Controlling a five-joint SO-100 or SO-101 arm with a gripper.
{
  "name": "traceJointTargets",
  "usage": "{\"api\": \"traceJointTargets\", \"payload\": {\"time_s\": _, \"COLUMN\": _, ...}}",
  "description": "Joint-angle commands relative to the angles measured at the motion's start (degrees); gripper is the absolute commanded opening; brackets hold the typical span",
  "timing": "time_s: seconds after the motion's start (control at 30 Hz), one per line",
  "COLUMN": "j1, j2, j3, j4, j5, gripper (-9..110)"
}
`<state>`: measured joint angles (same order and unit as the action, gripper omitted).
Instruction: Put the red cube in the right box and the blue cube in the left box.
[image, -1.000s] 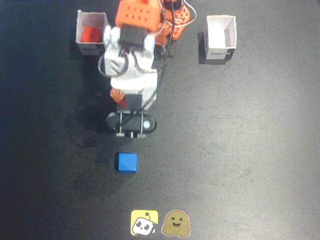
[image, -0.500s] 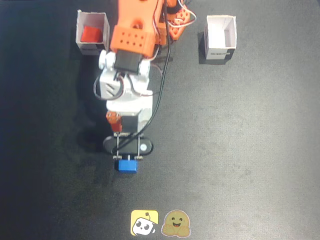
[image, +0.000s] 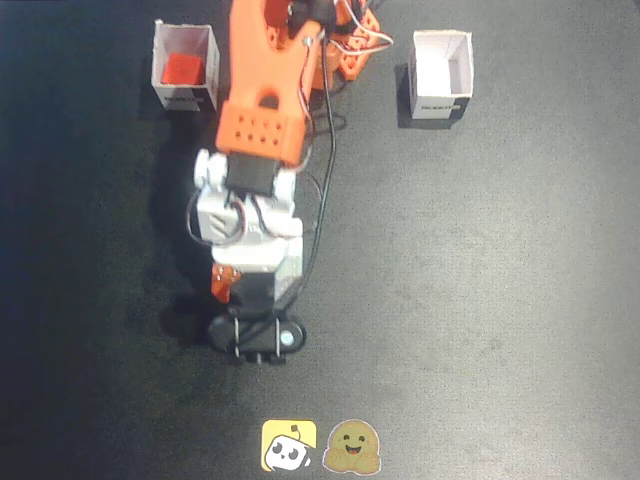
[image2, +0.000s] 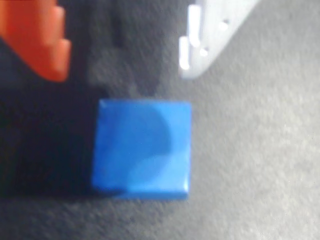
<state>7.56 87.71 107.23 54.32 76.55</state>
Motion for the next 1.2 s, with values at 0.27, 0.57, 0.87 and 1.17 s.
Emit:
{"api": "traceJointTargets", "payload": {"time_s": 0.27, "j1": -1.8, "j2": -4.6, "j3": -7.6, "j4": -0.6, "j5": 1.2, "gripper": 22}}
{"api": "traceJointTargets", "payload": {"time_s": 0.57, "j1": -2.6, "j2": -9.2, "j3": -11.7, "j4": 0.2, "j5": 2.3, "gripper": 23}}
{"api": "traceJointTargets", "payload": {"time_s": 0.87, "j1": -3.0, "j2": -13.3, "j3": -12.1, "j4": -2.5, "j5": 3.2, "gripper": 22}}
{"api": "traceJointTargets", "payload": {"time_s": 1.17, "j1": -2.0, "j2": -13.5, "j3": -9.8, "j4": -4.8, "j5": 2.9, "gripper": 11}}
